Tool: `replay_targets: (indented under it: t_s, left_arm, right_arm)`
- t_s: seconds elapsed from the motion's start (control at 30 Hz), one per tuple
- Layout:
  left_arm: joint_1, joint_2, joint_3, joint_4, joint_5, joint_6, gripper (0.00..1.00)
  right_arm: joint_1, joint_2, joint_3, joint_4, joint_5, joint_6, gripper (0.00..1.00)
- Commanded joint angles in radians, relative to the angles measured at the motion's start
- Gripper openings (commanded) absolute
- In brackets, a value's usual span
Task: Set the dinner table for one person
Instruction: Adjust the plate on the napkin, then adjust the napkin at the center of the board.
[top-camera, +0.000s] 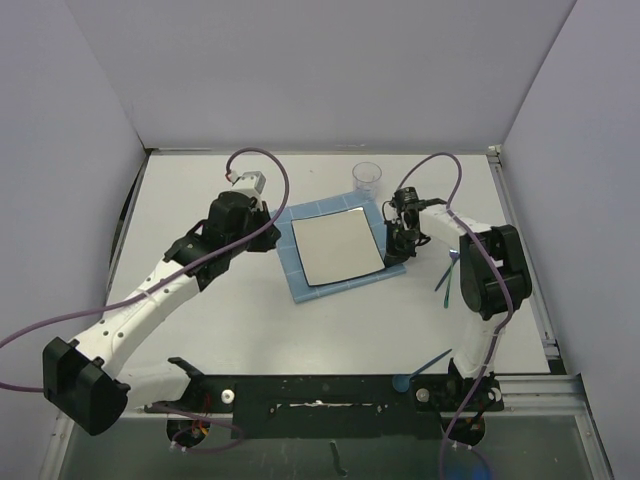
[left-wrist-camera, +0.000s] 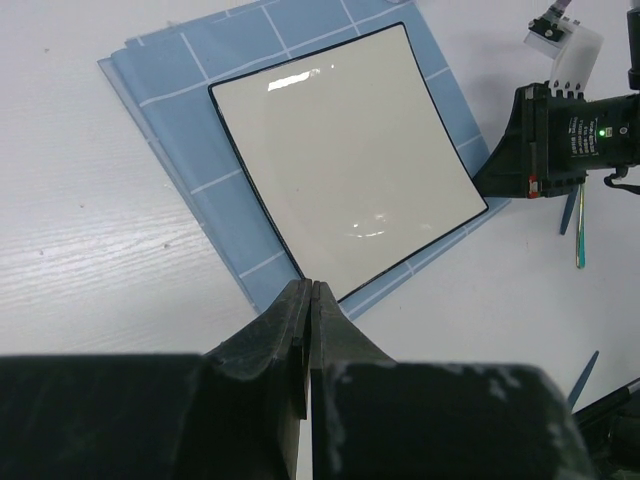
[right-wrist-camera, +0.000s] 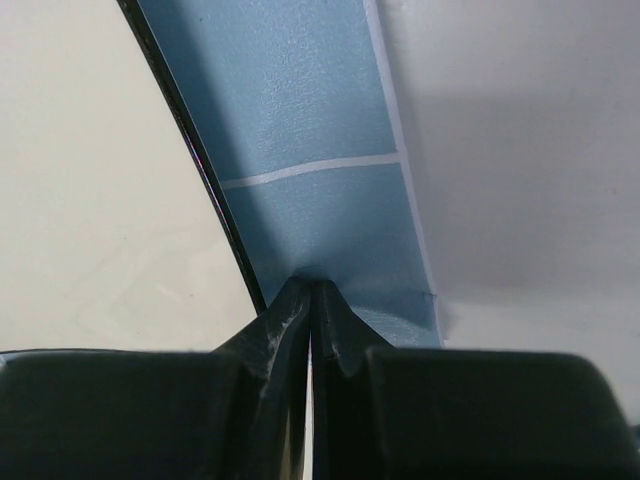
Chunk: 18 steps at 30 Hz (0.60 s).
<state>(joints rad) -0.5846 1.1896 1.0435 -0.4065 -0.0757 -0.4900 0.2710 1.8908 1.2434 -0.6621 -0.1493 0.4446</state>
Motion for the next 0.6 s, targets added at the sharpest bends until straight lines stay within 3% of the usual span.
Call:
replay_targets:
  t_s: [0.0,0.57]
  left_arm:
    - [0.029,0.022,0.056,0.038,0.045,-0.007,0.00]
    - [0.091,-0.043,0.036,0.013,0.090,-0.013,0.00]
  right_arm:
    - [0.043,0.005,-0.044,0.031,-0.005,0.006,0.00]
    - [0.181,-0.050,-0.120,0.013,0.036,0.050,0.00]
